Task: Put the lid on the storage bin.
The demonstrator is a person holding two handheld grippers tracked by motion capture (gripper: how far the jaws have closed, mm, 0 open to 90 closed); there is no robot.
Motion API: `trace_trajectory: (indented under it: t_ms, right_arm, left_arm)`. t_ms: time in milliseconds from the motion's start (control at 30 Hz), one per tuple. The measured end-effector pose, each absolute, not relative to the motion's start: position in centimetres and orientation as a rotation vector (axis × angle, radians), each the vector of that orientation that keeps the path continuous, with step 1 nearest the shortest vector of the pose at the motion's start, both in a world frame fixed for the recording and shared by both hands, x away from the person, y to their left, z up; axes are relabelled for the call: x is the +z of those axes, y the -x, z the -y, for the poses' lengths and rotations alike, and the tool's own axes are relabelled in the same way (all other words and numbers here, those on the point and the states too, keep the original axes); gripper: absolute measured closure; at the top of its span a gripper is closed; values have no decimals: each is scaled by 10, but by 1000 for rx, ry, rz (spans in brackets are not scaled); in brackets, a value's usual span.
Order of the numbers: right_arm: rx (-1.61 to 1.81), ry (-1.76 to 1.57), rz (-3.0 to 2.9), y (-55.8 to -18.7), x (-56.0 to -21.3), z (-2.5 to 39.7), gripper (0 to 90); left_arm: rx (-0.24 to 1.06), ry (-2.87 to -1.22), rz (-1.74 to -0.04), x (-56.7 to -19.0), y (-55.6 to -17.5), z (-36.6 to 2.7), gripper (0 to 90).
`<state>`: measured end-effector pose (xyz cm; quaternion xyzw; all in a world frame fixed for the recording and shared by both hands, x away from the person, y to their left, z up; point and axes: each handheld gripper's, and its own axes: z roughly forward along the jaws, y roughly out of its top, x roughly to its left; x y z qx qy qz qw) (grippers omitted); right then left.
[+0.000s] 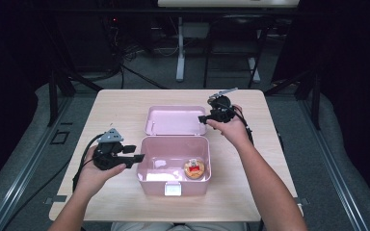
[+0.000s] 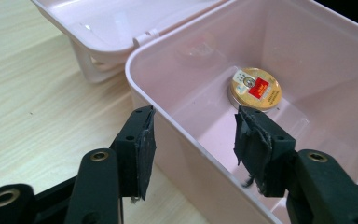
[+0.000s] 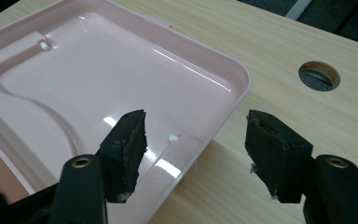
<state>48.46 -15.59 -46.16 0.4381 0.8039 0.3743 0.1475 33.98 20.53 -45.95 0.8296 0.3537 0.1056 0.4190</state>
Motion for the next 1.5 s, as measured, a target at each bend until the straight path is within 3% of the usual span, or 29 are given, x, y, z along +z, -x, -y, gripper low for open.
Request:
trace_trajectory:
  t_ms: [167, 467, 800, 867, 1067, 1267, 1400, 1500]
  right_arm:
    - [1059, -1234, -2328, -487, -458, 150, 419]
    - [1048, -1263, -2297, -497, -465, 145, 408]
    - [1048, -1315, -2255, -507, -475, 149, 505]
    - [1047, -1326, -2236, -508, -477, 149, 491]
    - [1044, -1357, -2225, -511, -481, 149, 482]
    - [1046, -1351, -2201, -514, -484, 148, 555]
    - [996, -1351, -2216, -514, -486, 143, 604]
    - [984, -1373, -2220, -514, -487, 142, 601]
  left_arm:
    - [279, -2065, -903, -459, -342, -206, 448]
    - [238, -2072, -897, -461, -343, -205, 389]
    - [235, -2072, -892, -465, -344, -201, 372]
    - [251, -2082, -895, -467, -344, -200, 418]
    - [270, -2074, -889, -468, -342, -200, 446]
    - [277, -2071, -898, -471, -342, -200, 483]
    - [275, -2084, -898, -473, -342, -199, 562]
    - [288, -2088, -904, -474, -342, -198, 579]
